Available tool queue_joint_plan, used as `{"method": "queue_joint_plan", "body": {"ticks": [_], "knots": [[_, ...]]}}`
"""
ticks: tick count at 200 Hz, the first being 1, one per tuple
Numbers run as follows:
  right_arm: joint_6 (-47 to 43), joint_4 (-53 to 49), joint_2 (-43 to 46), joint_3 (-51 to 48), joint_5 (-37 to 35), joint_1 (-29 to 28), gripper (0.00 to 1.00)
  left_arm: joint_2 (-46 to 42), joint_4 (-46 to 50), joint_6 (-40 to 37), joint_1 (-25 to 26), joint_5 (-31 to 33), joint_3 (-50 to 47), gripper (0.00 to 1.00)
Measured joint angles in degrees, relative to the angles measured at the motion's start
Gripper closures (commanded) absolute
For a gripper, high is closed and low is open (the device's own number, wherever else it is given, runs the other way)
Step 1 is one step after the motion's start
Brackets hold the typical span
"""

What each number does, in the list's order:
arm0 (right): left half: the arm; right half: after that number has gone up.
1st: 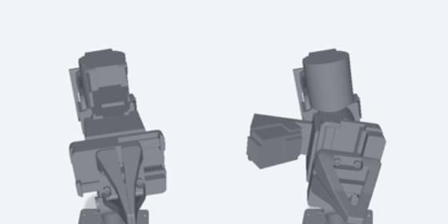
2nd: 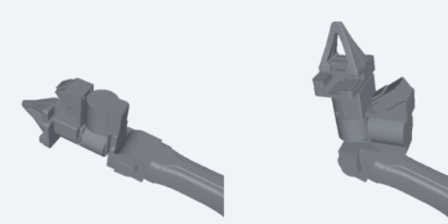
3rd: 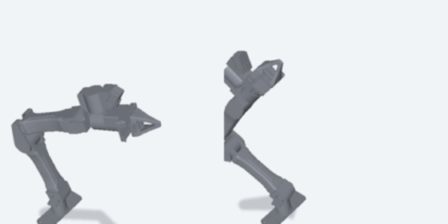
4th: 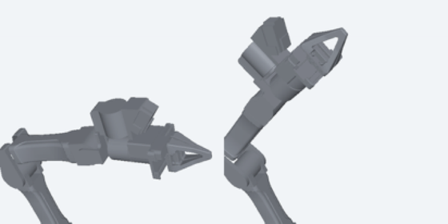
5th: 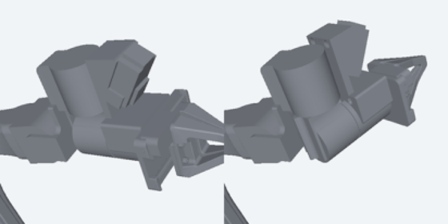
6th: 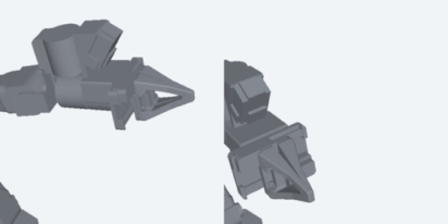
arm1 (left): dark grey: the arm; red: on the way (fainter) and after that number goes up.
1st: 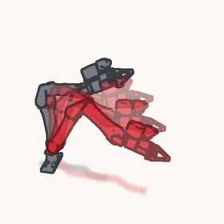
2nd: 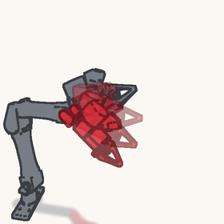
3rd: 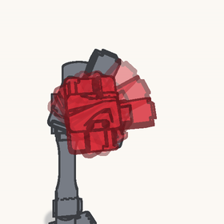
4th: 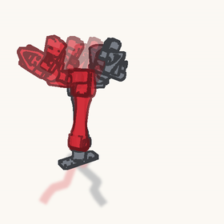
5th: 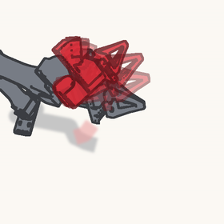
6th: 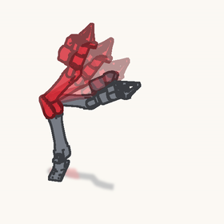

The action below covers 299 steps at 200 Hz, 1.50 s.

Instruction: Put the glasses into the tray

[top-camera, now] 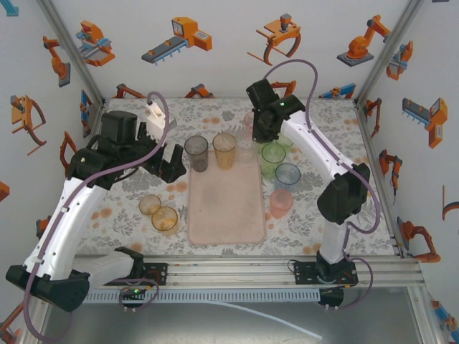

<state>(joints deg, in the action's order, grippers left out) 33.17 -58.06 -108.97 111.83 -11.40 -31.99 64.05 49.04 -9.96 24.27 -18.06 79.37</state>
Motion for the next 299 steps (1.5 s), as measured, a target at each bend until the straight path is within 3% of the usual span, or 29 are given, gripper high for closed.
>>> {"method": "queue_joint_plan", "body": {"ticks": [299], "knots": [[2.8, 4.3, -7.6, -0.7, 0.7, 3.4, 1.0, -0.5, -0.7, 0.7, -1.4, -1.4, -1.2, 0.03]]}}
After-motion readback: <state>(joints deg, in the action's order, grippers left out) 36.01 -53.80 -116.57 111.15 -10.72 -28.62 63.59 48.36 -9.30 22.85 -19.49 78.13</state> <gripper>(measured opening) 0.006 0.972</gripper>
